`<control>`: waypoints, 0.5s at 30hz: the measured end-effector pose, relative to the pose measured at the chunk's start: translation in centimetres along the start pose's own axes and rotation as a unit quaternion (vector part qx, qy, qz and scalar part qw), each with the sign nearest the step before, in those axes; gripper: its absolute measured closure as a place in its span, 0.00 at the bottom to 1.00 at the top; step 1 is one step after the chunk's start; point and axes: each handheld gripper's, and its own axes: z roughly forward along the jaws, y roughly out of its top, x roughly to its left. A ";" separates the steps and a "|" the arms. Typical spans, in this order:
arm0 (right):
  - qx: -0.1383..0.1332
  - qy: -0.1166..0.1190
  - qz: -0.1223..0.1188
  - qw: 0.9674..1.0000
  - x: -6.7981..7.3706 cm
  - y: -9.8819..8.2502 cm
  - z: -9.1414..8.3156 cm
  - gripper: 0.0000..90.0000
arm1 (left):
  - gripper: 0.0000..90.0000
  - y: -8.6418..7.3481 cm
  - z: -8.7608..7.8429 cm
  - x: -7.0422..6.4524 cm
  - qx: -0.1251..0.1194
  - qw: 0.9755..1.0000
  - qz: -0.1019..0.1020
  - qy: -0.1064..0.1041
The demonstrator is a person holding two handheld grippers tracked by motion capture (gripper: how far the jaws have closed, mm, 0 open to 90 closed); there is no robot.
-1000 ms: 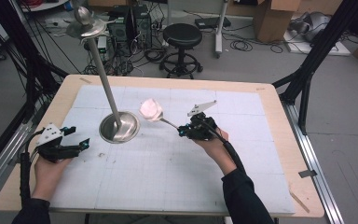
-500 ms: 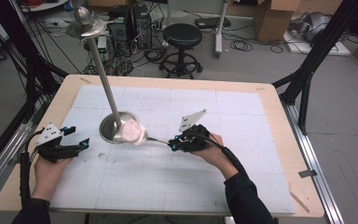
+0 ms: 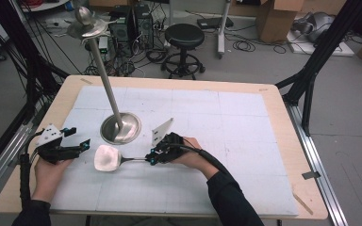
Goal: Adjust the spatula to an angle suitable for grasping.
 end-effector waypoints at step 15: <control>0.042 0.058 -0.054 0.996 -0.6 2.6 4.7 0.93 | 0.27 0.0 0.0 0.0 0.000 1.000 0.001 0.000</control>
